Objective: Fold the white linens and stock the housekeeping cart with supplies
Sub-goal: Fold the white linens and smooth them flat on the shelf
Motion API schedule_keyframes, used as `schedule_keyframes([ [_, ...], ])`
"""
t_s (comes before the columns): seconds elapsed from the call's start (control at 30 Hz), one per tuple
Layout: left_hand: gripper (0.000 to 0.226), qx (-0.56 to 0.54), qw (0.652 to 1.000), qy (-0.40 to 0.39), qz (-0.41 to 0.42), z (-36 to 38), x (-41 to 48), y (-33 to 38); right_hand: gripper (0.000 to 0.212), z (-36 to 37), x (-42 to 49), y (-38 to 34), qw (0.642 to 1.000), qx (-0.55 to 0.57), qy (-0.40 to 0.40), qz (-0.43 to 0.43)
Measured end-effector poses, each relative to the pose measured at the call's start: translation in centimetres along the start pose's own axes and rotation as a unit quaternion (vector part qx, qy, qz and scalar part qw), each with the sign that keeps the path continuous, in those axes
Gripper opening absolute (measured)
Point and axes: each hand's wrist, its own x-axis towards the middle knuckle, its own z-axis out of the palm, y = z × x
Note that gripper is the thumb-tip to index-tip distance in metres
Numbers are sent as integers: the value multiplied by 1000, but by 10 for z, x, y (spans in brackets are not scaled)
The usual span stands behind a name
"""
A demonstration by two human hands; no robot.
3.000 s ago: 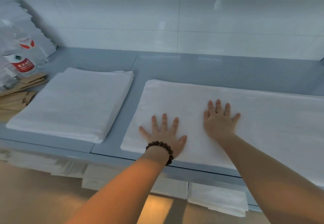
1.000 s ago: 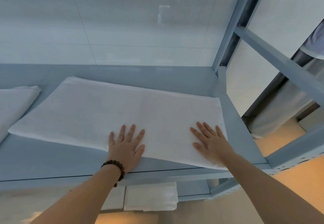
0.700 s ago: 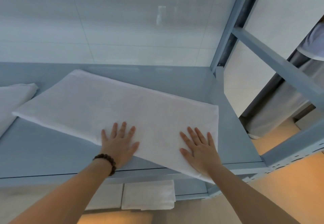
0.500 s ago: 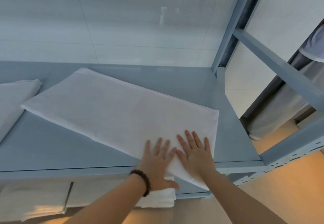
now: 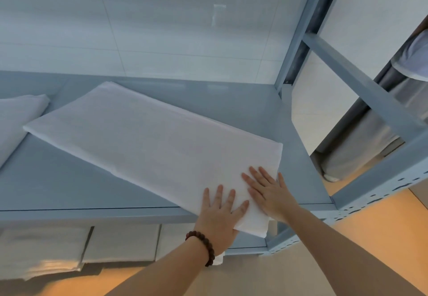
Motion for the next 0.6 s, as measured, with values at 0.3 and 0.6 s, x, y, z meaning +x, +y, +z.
schedule_keyframes([
  [0.3, 38, -355, 933, 52, 14, -39, -68, -43, 60, -18, -65, -9, 975, 193, 71, -84],
  [0.6, 19, -466, 878, 104, 5, -96, -163, -89, 35, -22, -101, -66, 982, 105, 152, -47],
])
